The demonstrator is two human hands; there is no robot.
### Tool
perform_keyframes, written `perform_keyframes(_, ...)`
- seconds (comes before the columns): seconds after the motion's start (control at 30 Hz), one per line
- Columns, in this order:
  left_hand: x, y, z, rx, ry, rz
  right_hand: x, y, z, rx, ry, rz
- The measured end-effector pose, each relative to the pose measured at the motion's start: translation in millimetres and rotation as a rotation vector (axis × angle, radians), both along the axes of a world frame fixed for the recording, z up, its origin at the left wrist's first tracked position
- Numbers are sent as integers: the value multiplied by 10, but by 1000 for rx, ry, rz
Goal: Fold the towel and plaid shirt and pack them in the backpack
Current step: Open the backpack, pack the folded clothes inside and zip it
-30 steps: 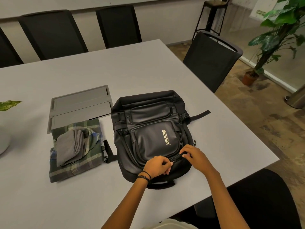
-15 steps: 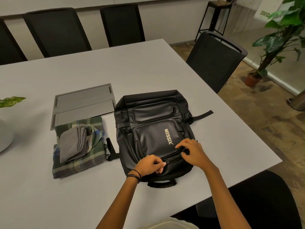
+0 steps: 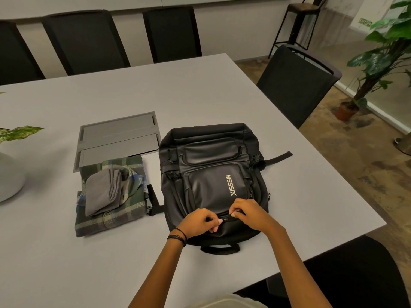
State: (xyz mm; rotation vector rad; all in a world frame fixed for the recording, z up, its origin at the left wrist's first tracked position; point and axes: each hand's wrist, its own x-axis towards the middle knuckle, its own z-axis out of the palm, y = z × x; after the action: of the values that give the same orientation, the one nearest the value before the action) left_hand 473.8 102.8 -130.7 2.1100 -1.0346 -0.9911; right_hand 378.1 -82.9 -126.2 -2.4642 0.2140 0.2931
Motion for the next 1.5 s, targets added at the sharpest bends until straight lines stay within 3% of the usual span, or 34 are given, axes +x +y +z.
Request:
perform_keyframes(0.57,334,448,102,-6,105,49,3,-64,157,156,-56,-105)
perform_keyframes(0.77,351,497,92,-7,65,72,104,85,263,192,-50,-52)
perform_keyframes(1.0,348,608,107,-35,17,91,368,550,252,66,-48,148)
perform_keyframes(1.17,395,742,68,-24,39,148,435,590,262,28,-5,178)
perform_keyframes(1.5,585,999,24,-5,-8,276,418,480,320,152,53,119)
